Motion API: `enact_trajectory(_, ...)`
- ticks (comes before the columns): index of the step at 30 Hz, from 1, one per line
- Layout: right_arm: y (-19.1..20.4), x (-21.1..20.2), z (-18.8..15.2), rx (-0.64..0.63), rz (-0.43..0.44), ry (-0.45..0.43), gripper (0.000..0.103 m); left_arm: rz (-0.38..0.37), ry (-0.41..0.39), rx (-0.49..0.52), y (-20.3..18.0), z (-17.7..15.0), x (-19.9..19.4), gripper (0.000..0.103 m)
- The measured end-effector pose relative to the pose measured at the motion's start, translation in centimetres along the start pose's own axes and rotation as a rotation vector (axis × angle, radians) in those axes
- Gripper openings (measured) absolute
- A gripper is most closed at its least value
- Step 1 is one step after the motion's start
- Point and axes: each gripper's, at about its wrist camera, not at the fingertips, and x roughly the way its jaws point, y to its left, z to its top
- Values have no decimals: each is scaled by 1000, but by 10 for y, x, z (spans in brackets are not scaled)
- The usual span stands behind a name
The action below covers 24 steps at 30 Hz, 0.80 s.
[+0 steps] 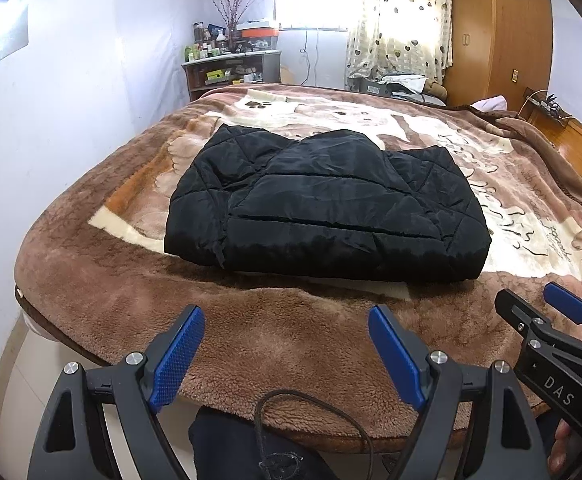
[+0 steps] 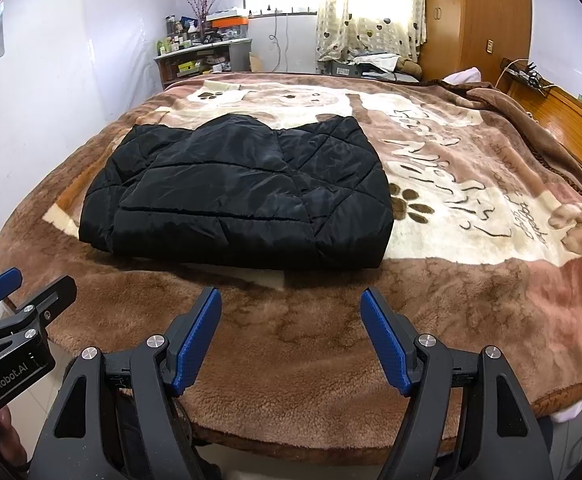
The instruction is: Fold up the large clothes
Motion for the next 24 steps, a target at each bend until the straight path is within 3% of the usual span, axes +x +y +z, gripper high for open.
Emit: enact_trajectory(24, 0, -1, 0, -4, 2, -1, 72, -4, 4, -8, -2, -2, -2, 84)
